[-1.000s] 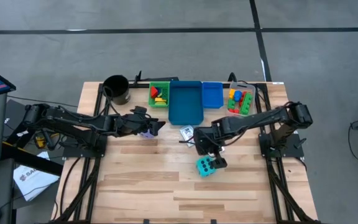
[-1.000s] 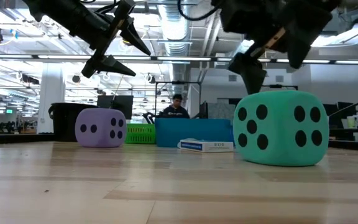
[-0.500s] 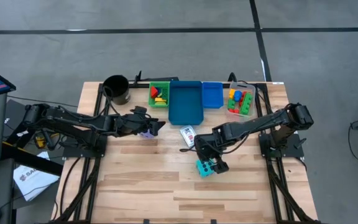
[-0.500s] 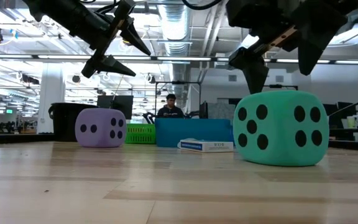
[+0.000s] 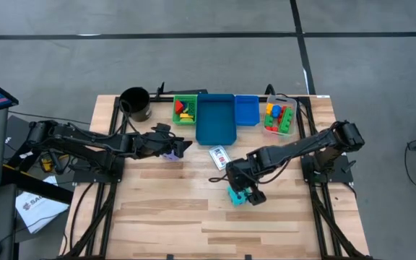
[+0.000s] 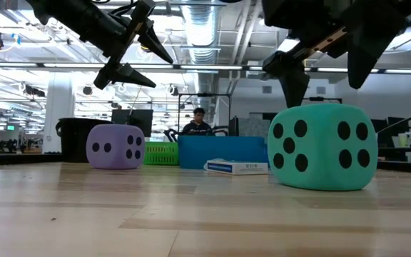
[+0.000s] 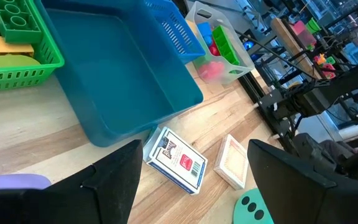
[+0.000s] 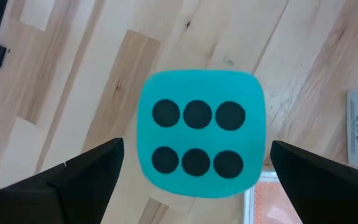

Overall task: Pick & Place Toys
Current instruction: Put the blue die into the blue bin

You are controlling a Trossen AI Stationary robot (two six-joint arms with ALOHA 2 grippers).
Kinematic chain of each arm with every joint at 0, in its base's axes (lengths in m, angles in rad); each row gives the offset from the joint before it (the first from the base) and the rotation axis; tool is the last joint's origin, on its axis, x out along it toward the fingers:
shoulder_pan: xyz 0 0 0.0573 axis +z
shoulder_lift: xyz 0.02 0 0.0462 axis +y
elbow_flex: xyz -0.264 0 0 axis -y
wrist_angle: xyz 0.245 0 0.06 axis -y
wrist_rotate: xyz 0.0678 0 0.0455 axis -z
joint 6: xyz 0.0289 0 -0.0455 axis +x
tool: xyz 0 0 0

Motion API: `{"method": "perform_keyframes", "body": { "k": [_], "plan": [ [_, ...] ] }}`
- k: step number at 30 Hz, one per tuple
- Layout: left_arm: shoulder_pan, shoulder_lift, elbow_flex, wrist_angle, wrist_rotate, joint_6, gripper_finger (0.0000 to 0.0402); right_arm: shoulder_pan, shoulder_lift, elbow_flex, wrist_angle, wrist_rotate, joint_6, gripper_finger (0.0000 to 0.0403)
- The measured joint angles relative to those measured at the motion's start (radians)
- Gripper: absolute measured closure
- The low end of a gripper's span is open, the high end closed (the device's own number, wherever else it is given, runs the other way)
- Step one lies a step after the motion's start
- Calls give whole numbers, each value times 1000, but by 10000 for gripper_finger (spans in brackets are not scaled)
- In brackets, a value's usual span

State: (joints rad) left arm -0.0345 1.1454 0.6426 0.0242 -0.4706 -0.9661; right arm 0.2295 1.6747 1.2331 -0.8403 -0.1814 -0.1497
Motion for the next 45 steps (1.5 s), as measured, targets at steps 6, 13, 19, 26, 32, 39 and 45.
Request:
{"method": "perform_keyframes", "body": {
  "k": [6, 13, 19, 26, 32, 39, 45],
  "plan": [
    [0, 0, 0, 0, 0, 0, 117, 7, 0, 0, 33, 1, 14, 3],
    [0, 0, 0, -1, 0, 1, 117, 7, 0, 0, 43, 30, 22, 3],
    [0, 0, 0, -1, 0, 1, 117, 8, 0, 0, 60, 30, 28, 3],
    [0, 0, 0, -1, 0, 11, 117, 27, 0, 0, 60, 26, 26, 3],
    [0, 0, 0, -1, 0, 46, 117, 39, 24, 0, 94, 55, 39, 3],
    [0, 0, 0, -5, 0, 48, 117, 38, 61, 2, 100, 62, 69, 3],
    [0, 0, 0, -7, 0, 51, 117, 38, 68, 0, 84, 79, 72, 3]
  ]
}}
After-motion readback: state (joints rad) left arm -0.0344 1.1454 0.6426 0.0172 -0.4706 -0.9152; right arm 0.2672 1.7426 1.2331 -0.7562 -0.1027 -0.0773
